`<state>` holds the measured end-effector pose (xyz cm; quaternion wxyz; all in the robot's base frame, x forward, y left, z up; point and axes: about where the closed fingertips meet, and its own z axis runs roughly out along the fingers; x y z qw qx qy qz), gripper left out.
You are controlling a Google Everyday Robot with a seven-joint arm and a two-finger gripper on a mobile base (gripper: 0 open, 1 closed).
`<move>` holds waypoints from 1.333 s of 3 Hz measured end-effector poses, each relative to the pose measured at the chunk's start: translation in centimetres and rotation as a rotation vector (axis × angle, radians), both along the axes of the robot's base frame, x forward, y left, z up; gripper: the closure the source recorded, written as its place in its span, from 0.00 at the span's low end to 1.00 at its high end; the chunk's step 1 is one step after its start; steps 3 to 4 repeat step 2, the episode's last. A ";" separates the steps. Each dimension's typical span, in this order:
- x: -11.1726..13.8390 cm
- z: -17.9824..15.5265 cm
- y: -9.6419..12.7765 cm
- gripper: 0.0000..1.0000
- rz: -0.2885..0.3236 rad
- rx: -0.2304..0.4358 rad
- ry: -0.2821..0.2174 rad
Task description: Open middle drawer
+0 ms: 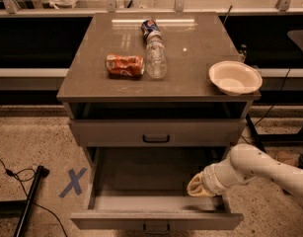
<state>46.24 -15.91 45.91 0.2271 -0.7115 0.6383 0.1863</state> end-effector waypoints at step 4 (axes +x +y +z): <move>0.8 3.6 -0.1 0.85 -0.055 0.045 -0.058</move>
Offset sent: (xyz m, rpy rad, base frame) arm 0.0085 -0.0013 0.0334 0.0379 -0.0567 -0.0501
